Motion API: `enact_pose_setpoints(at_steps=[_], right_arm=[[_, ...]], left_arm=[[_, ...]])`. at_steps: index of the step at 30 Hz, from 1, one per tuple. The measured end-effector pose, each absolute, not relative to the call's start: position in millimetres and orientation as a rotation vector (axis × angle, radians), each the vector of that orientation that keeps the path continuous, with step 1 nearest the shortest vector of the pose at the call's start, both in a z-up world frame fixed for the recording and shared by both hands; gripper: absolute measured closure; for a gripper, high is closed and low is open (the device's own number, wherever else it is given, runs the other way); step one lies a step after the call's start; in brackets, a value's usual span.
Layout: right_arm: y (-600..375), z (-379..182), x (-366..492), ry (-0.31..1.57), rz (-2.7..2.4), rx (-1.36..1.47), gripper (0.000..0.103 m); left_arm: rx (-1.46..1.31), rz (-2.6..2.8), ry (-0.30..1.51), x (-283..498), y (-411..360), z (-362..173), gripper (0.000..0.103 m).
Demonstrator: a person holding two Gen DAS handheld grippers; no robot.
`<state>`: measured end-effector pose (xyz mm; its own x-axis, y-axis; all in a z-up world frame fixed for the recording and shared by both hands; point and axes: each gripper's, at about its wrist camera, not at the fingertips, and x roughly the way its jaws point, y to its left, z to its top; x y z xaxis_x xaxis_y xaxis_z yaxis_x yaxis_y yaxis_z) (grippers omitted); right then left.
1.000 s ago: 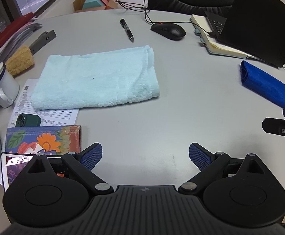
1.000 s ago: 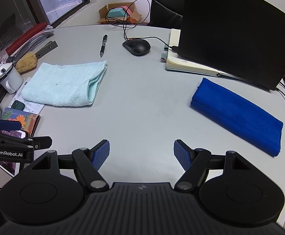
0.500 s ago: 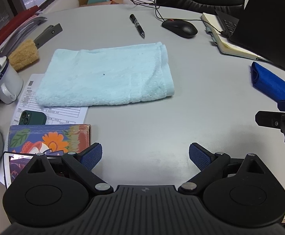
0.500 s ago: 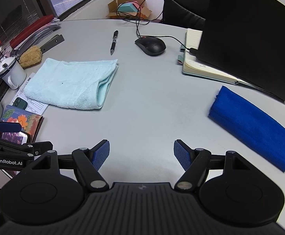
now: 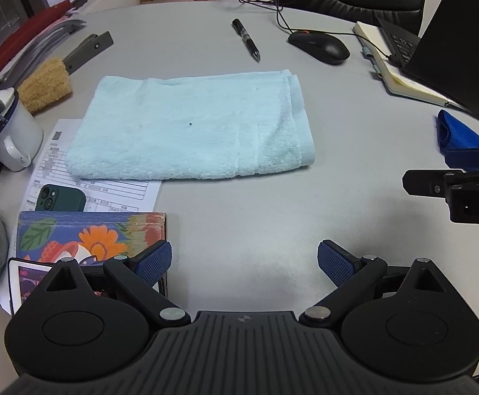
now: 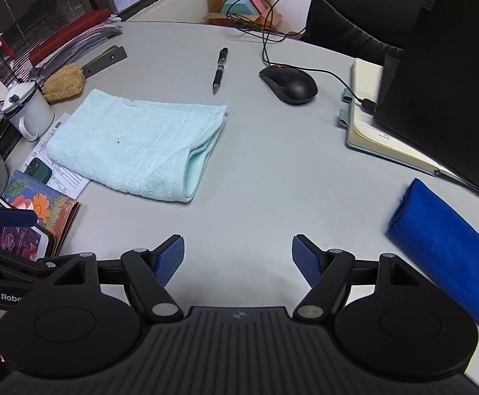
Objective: Fold towel
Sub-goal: 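Move both grippers open toward the light-blue towel, then close the right gripper on the light-blue towel's folded edge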
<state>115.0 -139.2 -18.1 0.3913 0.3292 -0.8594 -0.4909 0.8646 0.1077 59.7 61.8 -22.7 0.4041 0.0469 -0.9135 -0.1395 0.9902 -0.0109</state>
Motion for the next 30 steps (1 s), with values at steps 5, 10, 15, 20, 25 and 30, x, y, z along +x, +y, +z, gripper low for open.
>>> enact_pose_setpoints(at_steps=[5,10,15,20,25,30], right_arm=[[-125,-25,125,1.056,0.554,-0.193,0.030],[-110,-32,135,1.056,0.594,-0.220,0.030],[-98,-38,145,1.049,0.632,-0.227,0.032],[-86,-47,156,1.061,0.666,-0.222,0.038],[-74,-55,166,1.075,0.698,-0.218,0.045],[-67,-63,173,1.091,0.719,-0.205,0.054]], left_arm=[[-0.094,0.118,1.155,63,67,-25,0.006],[-0.093,0.118,1.161,65,71,-27,0.006],[-0.091,0.110,1.165,67,74,-29,0.006],[-0.078,0.104,1.169,69,74,-29,0.006],[-0.069,0.107,1.172,68,75,-29,0.006],[-0.074,0.123,1.184,66,79,-31,0.006]])
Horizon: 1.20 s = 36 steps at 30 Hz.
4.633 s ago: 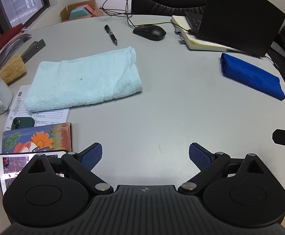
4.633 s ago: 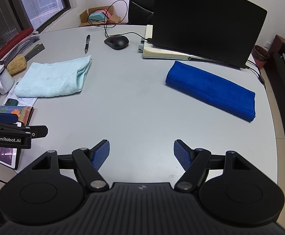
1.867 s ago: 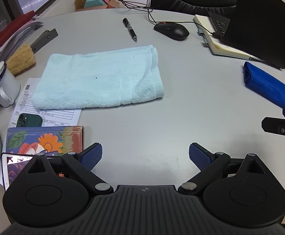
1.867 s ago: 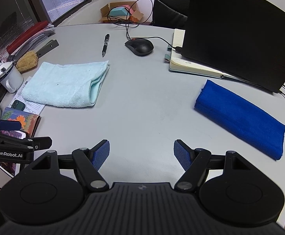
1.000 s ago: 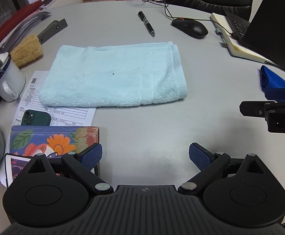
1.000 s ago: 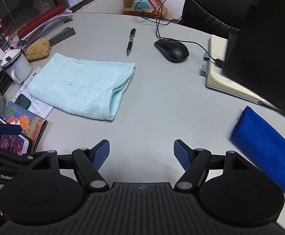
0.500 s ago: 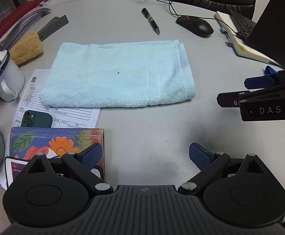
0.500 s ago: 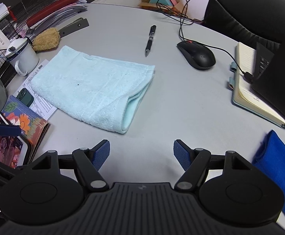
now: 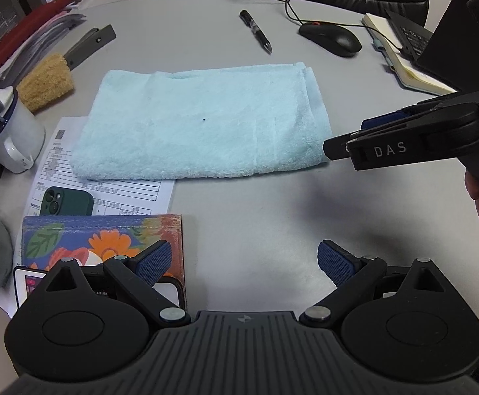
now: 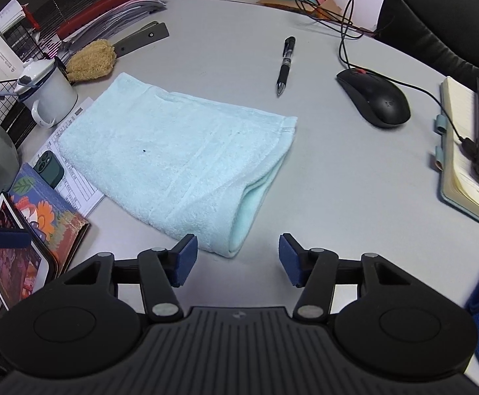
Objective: Fold towel
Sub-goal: 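Close the right gripper on the light-blue towel's folded edge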
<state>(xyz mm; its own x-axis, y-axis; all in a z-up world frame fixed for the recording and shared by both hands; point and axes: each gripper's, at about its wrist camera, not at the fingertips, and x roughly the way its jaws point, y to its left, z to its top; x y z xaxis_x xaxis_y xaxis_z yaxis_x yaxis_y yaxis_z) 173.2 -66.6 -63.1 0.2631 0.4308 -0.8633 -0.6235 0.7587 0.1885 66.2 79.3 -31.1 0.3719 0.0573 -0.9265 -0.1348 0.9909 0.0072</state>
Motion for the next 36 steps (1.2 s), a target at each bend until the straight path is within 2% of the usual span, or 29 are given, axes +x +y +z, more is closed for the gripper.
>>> enact_pose_setpoints(at_steps=[4,5,7,14,17,36], right_arm=[[-61,-70,179,1.105,0.735,-0.191,0.058],[-60,-71,181,1.109,0.739,-0.187,0.063],[-57,-75,184,1.116,0.747,-0.180,0.067],[-57,-80,185,1.127,0.776,-0.147,0.090],[-58,-78,184,1.118,0.785,-0.138,0.095],[-99,-58,159,1.101,0.692,-0.127,0.096]], left_arm=[[-0.075,0.134,1.189,65,82,-32,0.006],[-0.075,0.136,1.191,65,83,-32,0.006],[-0.075,0.140,1.193,64,84,-32,0.006],[-0.078,0.149,1.196,62,84,-31,0.006],[-0.081,0.151,1.195,60,84,-30,0.006],[-0.081,0.119,1.147,48,68,-17,0.006]])
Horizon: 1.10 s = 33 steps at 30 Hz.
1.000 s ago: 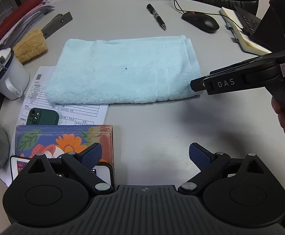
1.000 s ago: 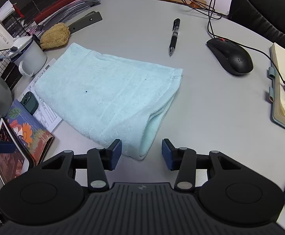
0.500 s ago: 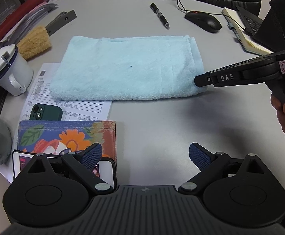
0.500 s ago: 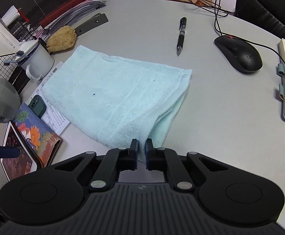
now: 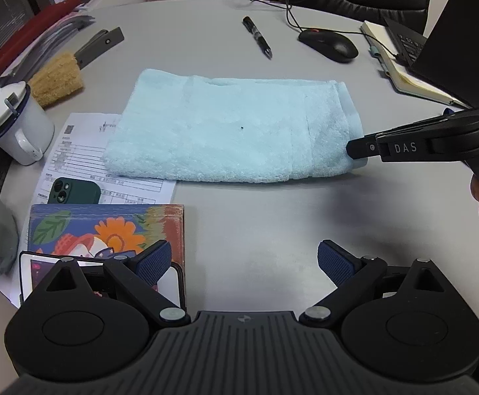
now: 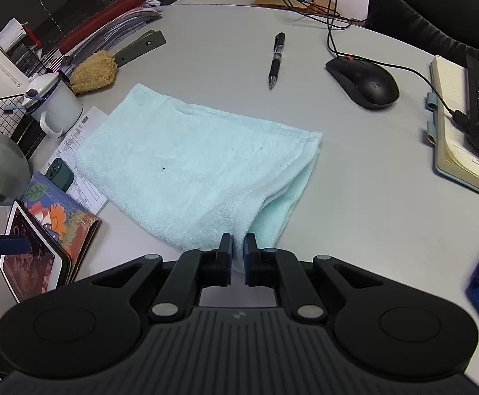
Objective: Fold towel
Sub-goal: 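Close the right gripper on the light-blue towel's folded edge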
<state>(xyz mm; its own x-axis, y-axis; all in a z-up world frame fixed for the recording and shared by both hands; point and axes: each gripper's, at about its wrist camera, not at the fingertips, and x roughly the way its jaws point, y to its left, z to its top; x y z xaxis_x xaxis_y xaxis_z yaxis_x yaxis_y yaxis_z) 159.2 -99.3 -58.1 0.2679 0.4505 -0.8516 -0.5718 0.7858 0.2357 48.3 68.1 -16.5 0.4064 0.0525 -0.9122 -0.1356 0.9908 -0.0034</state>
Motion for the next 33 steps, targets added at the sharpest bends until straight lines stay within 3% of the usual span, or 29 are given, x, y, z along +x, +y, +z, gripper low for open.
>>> enact_pose_setpoints(at_steps=[33], right_arm=[[-233,-58,54,1.154,0.407,-0.037,0.096]], left_arm=[[0.009,-0.116,1.133,21,-23,-17,0.006]])
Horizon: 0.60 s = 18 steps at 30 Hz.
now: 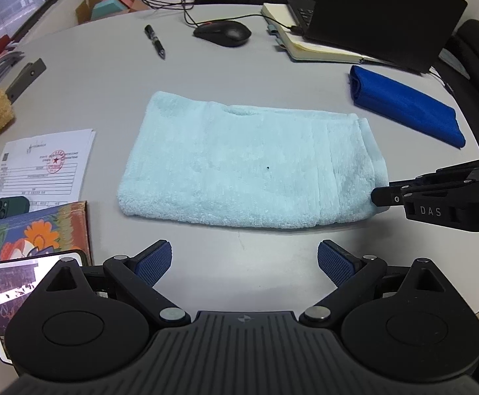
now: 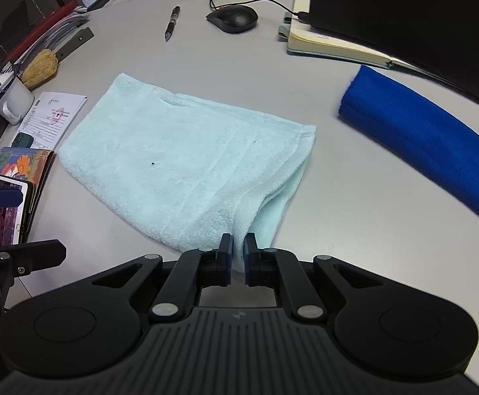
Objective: Fold towel
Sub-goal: 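Close the right gripper on the light-blue towel's folded edge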
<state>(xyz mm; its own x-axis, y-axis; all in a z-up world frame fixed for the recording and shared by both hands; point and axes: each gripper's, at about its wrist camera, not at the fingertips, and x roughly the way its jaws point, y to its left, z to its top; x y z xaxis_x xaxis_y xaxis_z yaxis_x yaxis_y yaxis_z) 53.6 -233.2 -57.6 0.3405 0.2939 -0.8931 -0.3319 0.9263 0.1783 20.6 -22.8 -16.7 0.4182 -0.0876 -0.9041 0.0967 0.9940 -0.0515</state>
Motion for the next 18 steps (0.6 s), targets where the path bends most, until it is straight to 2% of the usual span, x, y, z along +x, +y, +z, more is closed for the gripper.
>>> enact_pose_setpoints(at_steps=[18], right_arm=[[-298,-67,9,1.187,0.273,0.065,0.095]], left_arm=[[0.132,-0.270,1.142,33,-83,-20,0.006]])
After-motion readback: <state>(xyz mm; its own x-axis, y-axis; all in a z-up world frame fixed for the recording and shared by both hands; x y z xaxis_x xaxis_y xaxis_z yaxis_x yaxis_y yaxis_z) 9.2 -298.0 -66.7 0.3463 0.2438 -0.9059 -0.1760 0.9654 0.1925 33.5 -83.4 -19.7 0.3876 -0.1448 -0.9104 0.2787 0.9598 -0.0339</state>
